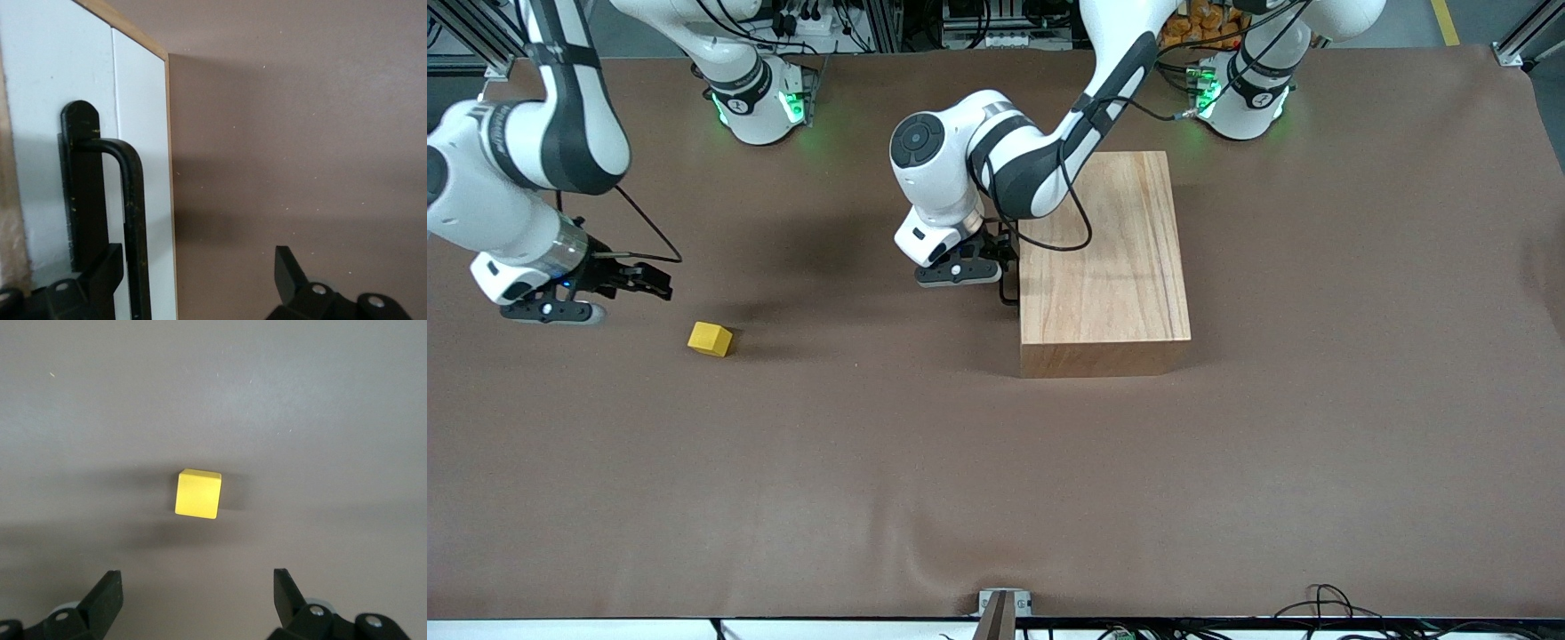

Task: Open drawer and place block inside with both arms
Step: 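Grasp the yellow cube with the right gripper while the left gripper pulls the drawer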

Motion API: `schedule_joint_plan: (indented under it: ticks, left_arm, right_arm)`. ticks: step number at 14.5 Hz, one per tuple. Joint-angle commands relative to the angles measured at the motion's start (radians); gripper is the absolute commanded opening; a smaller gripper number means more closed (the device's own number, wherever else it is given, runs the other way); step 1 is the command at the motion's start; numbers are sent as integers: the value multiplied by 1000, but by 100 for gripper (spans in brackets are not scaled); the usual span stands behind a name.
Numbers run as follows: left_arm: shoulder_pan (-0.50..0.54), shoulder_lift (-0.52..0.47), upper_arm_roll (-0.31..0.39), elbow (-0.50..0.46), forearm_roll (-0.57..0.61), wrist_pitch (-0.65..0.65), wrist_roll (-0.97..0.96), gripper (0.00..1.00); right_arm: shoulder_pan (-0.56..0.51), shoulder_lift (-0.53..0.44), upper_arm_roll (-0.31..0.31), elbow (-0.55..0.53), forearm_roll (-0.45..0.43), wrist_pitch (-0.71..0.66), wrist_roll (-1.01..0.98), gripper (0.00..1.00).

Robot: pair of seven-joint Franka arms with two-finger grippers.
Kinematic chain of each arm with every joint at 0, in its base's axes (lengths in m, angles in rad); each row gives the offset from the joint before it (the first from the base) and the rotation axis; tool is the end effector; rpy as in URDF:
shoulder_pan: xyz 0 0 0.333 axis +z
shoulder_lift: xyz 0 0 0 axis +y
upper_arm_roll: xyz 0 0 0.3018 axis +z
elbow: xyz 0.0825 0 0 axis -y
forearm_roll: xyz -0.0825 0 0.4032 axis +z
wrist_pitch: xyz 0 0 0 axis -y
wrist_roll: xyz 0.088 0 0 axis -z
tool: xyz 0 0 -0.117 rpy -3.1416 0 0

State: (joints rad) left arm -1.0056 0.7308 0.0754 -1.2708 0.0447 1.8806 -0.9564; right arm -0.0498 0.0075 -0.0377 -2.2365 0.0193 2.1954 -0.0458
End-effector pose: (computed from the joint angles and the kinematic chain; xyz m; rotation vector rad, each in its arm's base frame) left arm 0.4342 -0.5956 0.2839 -2.9905 0.0092 -0.0082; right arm 0.5317 -0.0458 0.3262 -3.1213 0.0833 0.0741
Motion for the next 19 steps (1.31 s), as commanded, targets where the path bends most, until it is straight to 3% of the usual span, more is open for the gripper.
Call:
schedule_joint_plan:
  ticks: [1, 5, 12, 19]
  left_arm:
    - [-2, 5, -5, 14, 6, -24, 18, 100]
    - [-1, 16, -8, 16, -31, 0, 24, 100]
    - [-2, 32, -9, 19, -94, 107, 11, 100]
    - [-2, 30, -40, 25, -108, 159, 7, 100]
  right_arm:
    - [-4, 55, -1, -15, 19, 72, -6, 100]
    - [57, 130, -1, 21, 163, 104, -8, 100]
    - [27, 241, -7, 113, 148, 129, -101, 100]
    - [-5, 371, -5, 126, 165, 151, -124, 100]
